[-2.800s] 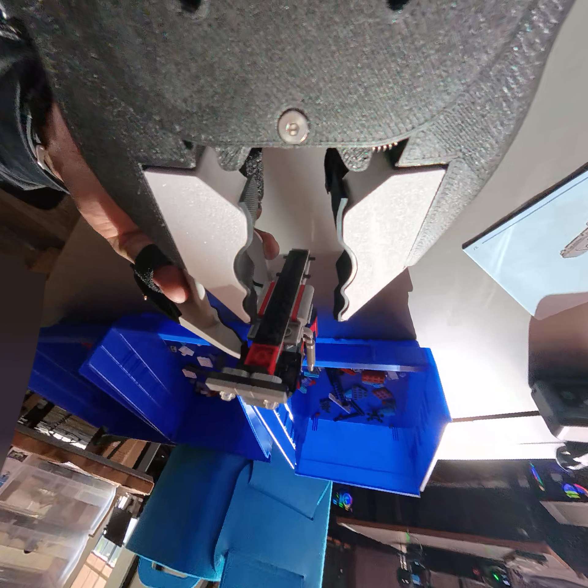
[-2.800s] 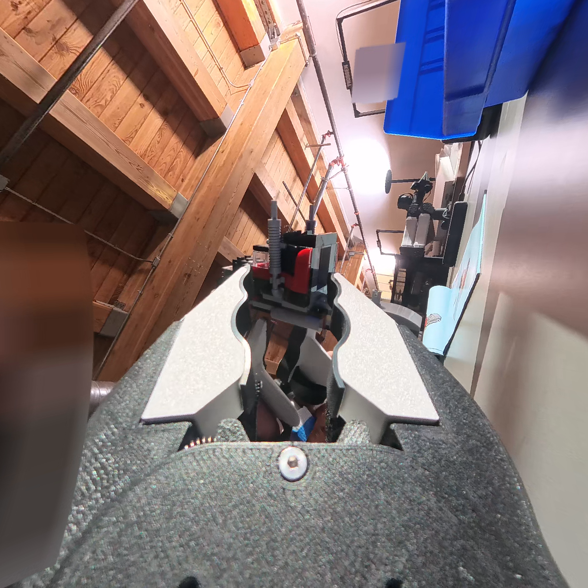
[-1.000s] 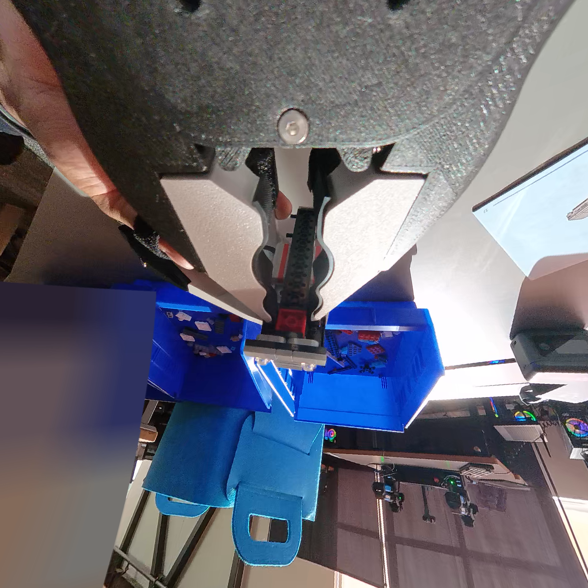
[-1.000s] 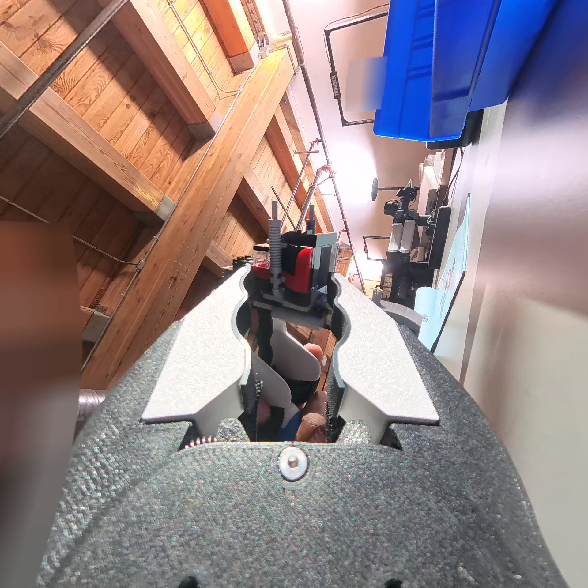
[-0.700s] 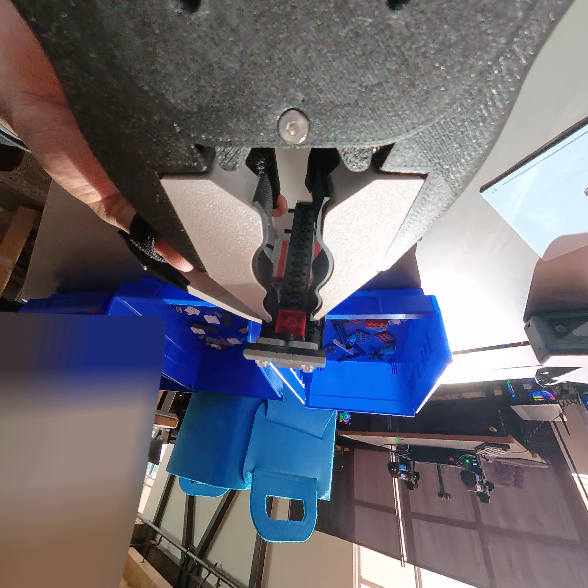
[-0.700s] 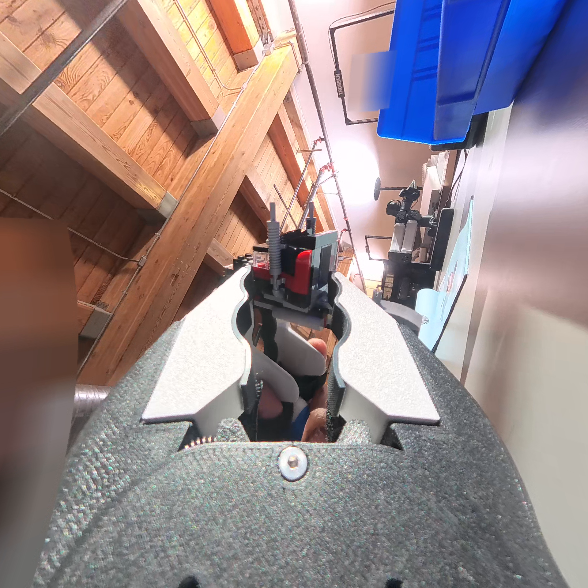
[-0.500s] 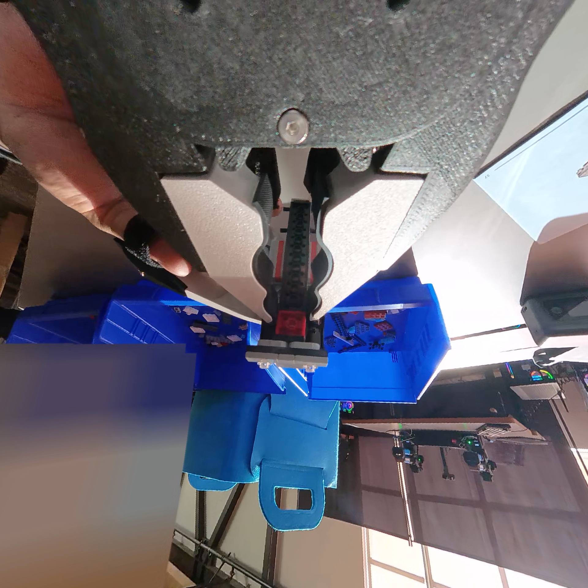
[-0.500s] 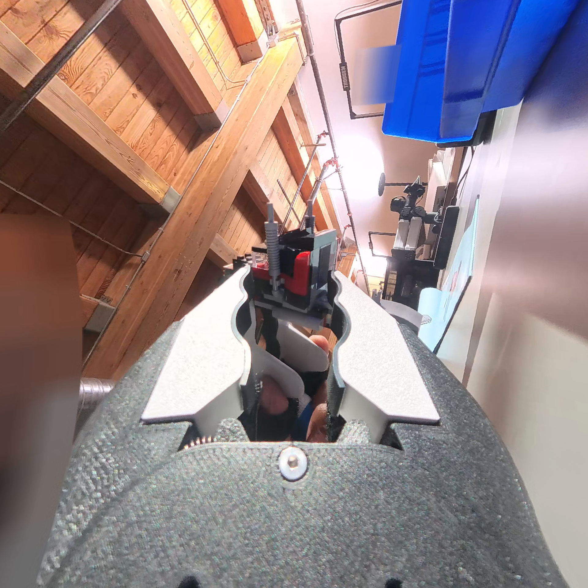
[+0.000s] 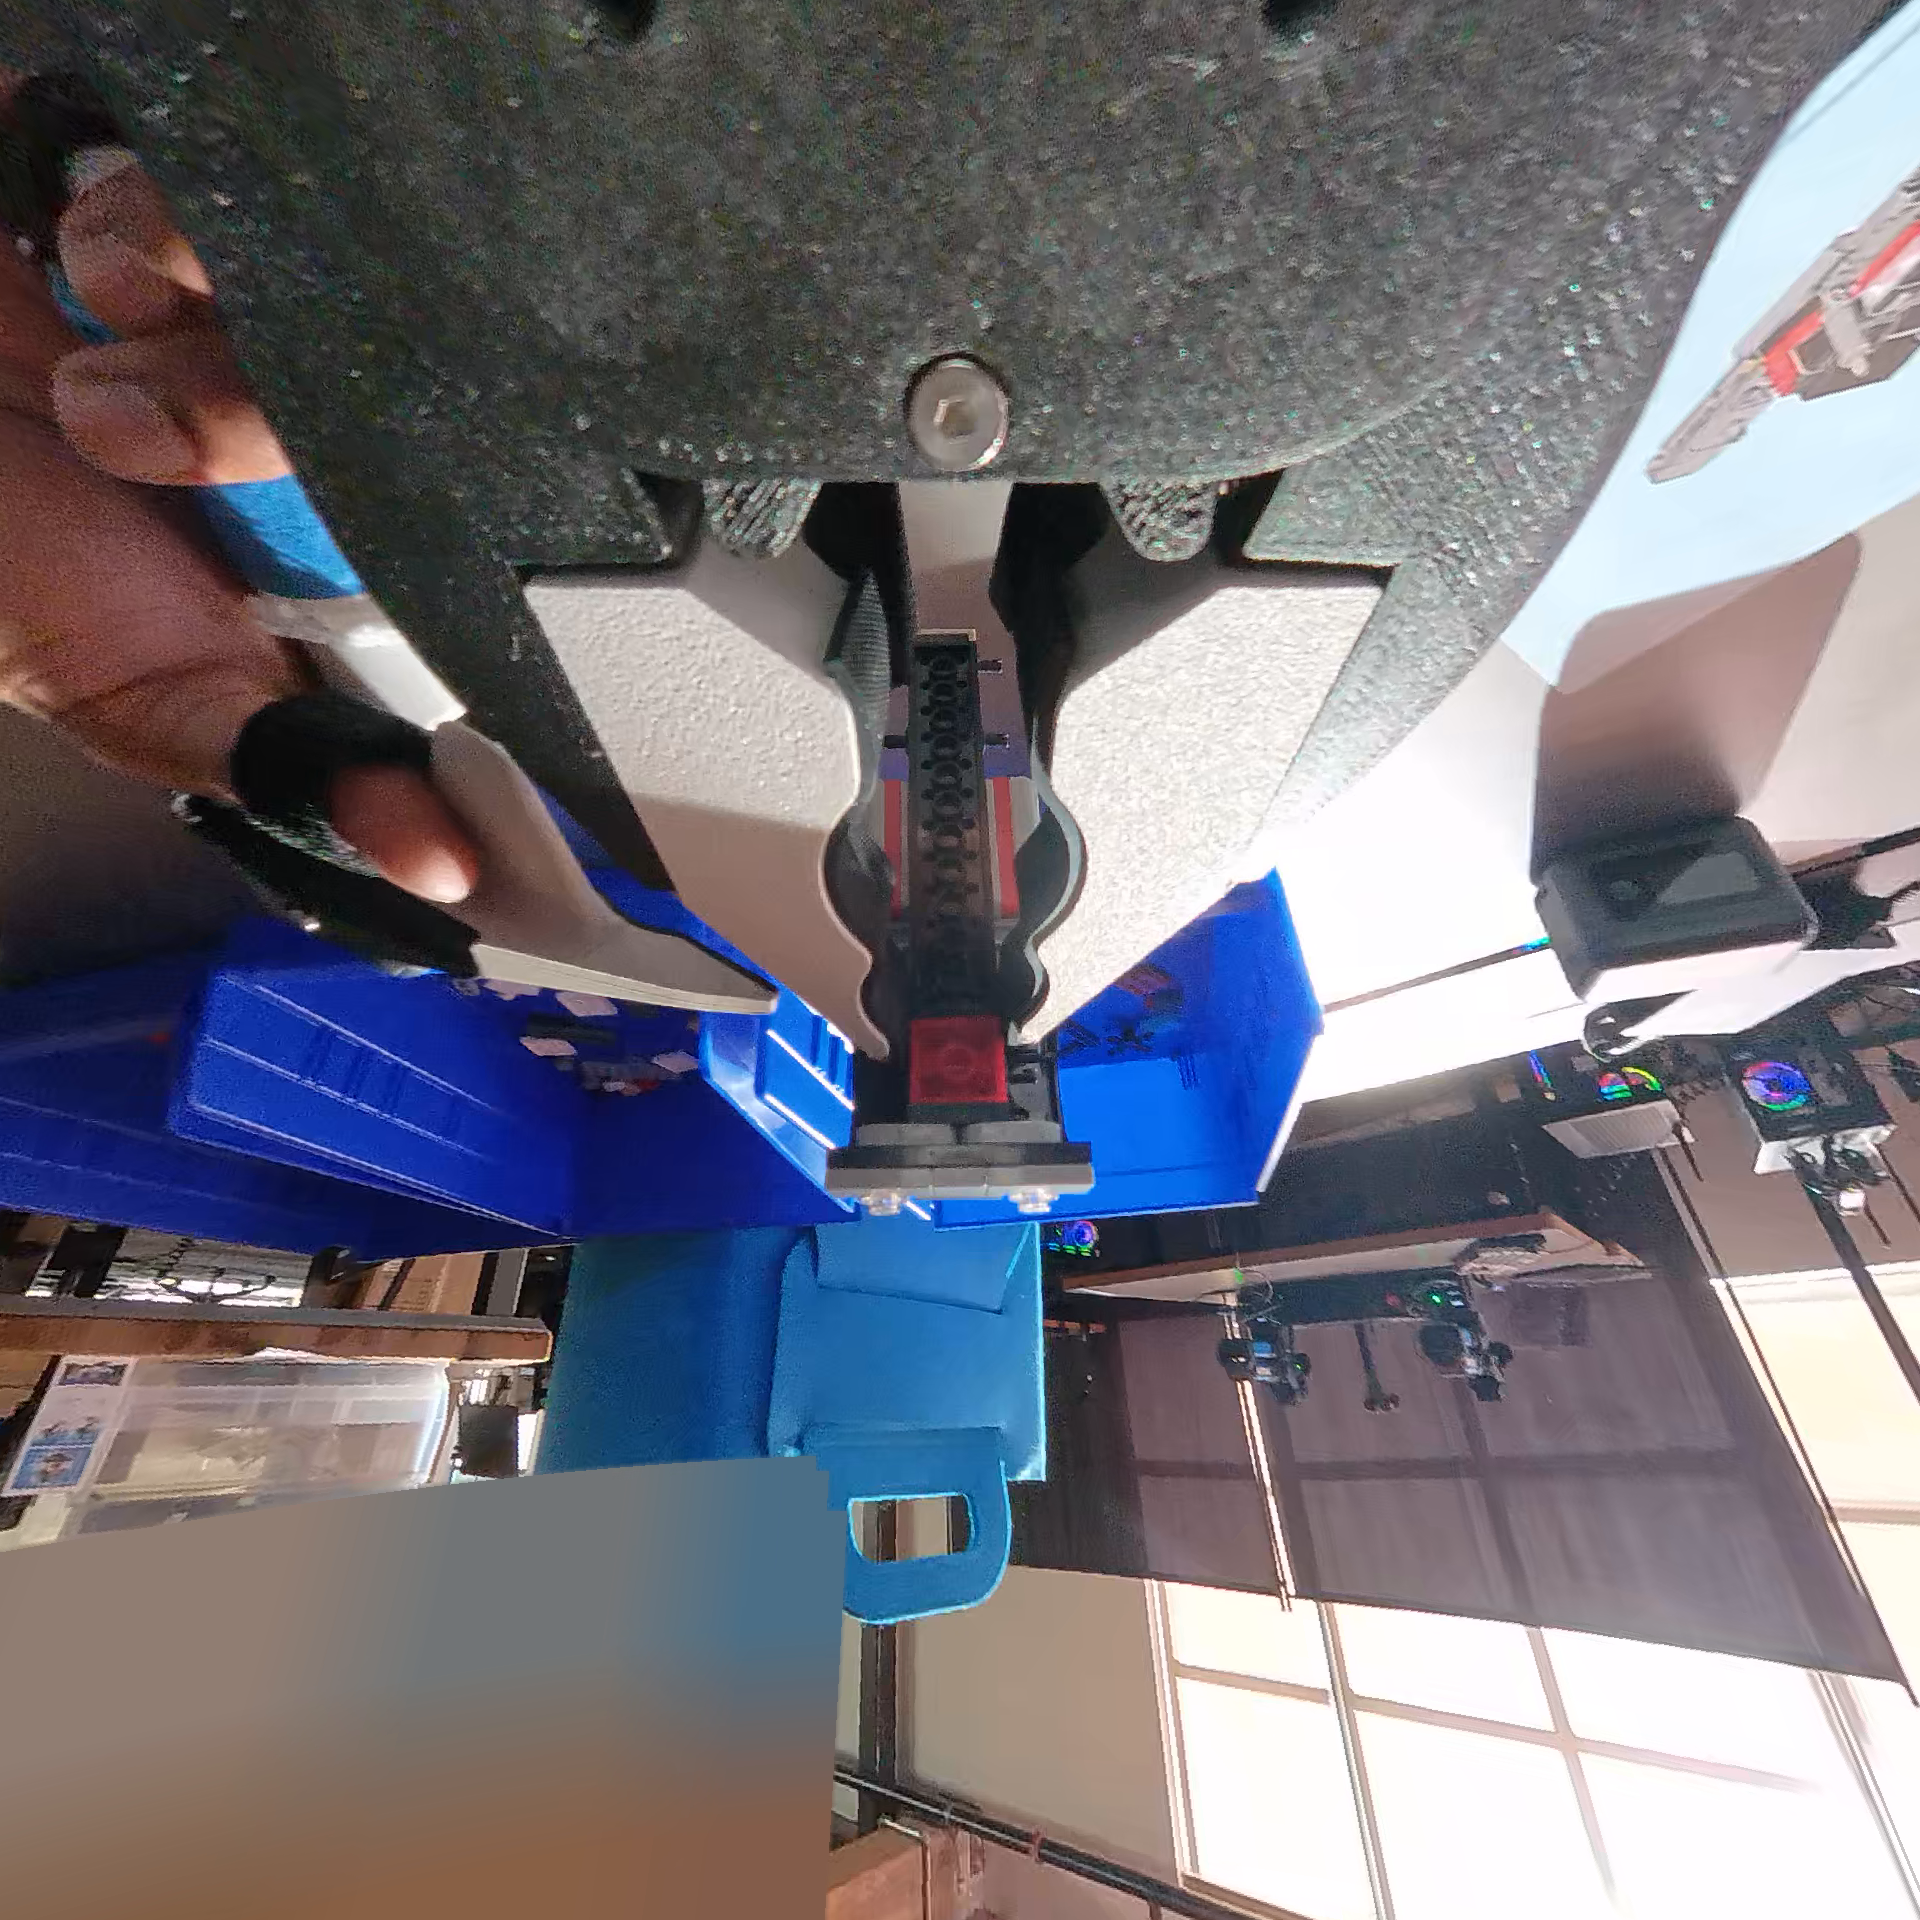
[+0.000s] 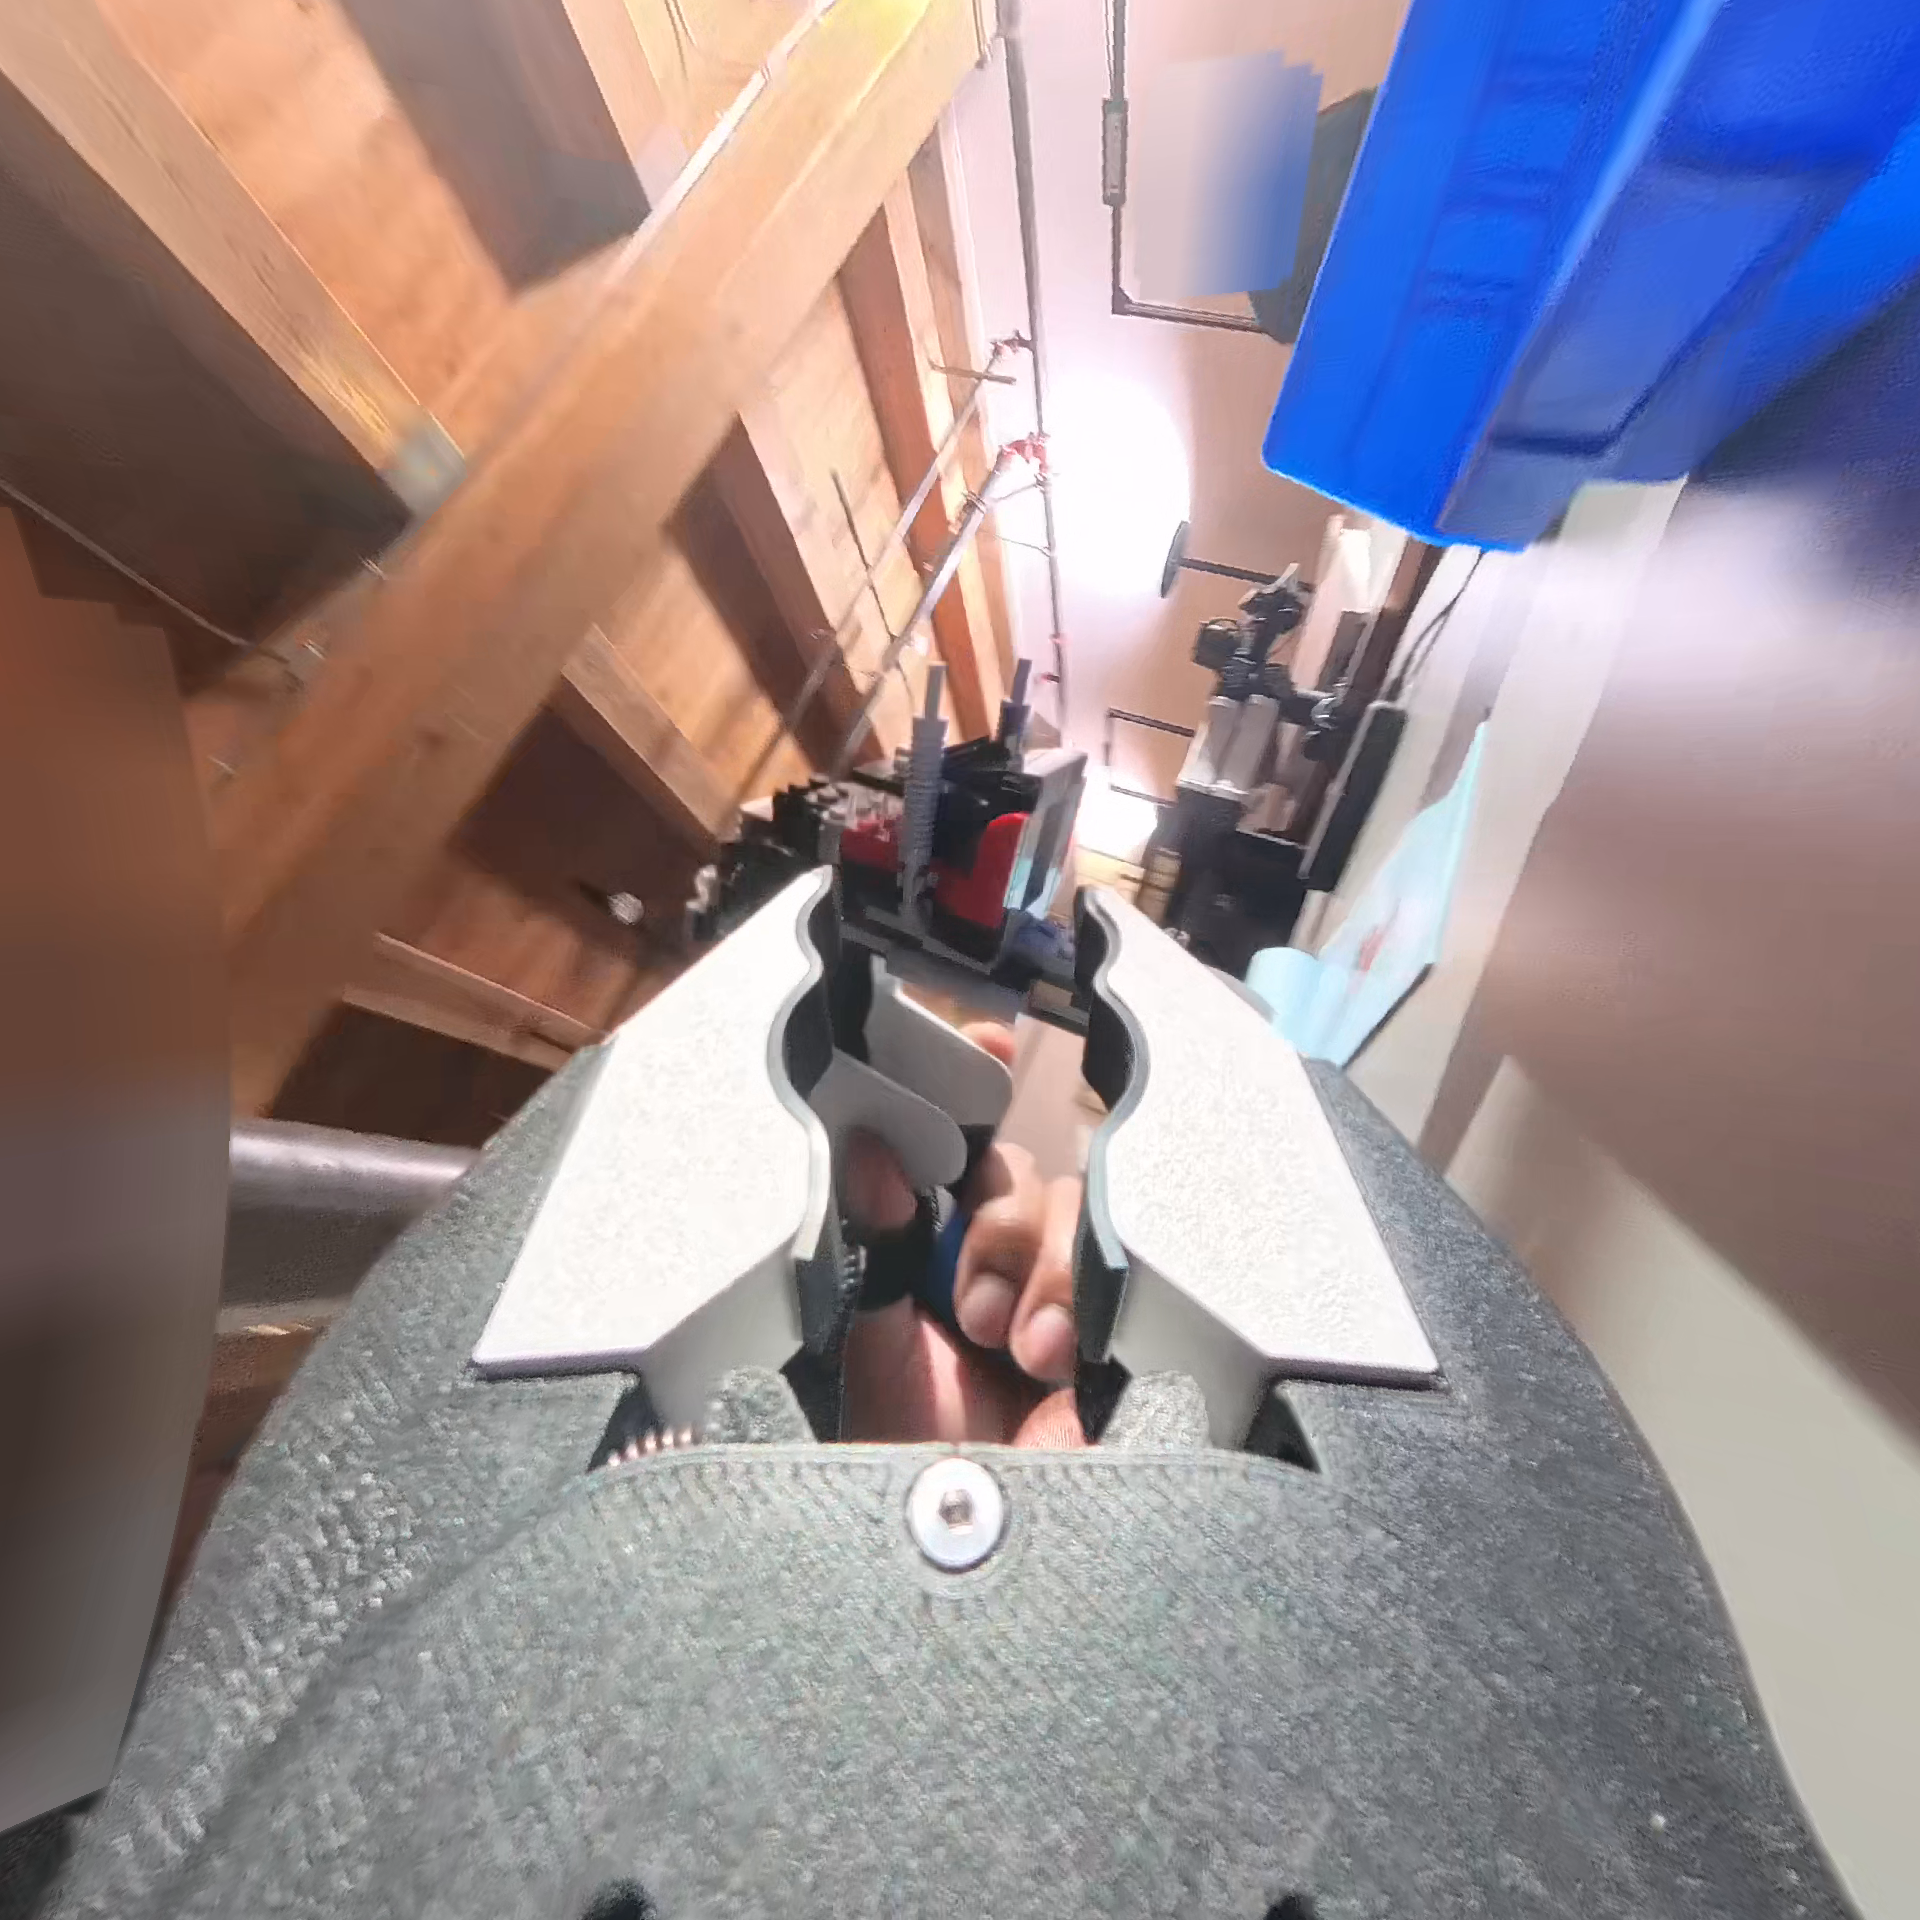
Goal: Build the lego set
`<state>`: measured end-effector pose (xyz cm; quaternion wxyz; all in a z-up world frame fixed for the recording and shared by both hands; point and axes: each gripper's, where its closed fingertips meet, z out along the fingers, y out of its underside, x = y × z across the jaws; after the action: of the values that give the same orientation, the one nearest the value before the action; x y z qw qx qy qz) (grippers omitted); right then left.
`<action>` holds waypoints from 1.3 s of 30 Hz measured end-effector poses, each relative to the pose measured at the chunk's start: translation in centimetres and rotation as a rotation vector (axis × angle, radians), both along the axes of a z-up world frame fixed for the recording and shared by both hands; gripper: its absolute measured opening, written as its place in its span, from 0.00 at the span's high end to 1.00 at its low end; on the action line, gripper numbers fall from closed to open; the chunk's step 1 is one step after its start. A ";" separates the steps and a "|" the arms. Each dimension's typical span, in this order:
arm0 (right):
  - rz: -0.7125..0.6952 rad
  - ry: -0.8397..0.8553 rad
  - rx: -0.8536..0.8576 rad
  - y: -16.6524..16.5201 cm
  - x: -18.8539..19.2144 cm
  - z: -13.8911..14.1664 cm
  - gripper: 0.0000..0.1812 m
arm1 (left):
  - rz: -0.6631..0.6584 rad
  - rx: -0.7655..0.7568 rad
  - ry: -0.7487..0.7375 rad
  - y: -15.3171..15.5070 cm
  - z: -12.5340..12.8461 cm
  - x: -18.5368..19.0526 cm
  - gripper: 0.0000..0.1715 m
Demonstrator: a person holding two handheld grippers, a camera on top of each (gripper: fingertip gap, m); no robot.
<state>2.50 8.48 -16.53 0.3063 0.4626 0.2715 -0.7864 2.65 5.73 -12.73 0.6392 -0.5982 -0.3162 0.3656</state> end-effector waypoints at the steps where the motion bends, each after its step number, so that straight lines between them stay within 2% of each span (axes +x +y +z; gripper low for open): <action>1: -0.013 0.038 0.070 -0.1 0.0 0.2 0.73 | 0.008 -0.003 0.011 -0.3 0.2 -0.2 0.90; 7: -0.150 0.363 0.569 -0.9 -0.9 3.1 0.71 | 0.067 -0.023 0.046 -2.0 0.0 -0.4 0.90; 11: -0.177 0.573 0.767 -2.8 -0.3 5.6 0.69 | 0.110 -0.025 0.028 -3.4 -0.9 0.0 0.90; 14: -0.120 0.674 0.867 -5.1 0.7 5.9 0.67 | 0.129 -0.012 0.012 -4.2 -1.4 0.1 0.90; 18: -0.045 0.712 0.962 -7.7 1.2 5.0 0.66 | 0.131 0.008 0.000 -4.8 -1.9 0.1 0.90; 21: -0.039 0.703 1.017 -8.4 0.7 4.3 0.66 | 0.117 0.021 -0.007 -4.7 -2.1 0.1 0.90; 39: -0.045 0.673 1.064 -8.9 0.8 3.8 0.75 | 0.090 0.032 0.026 -4.8 -1.8 1.2 0.91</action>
<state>3.26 -0.41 -12.72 -0.0845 0.2846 0.6974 -0.6523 3.89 0.91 -14.48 0.6357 -0.5683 -0.3403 0.3964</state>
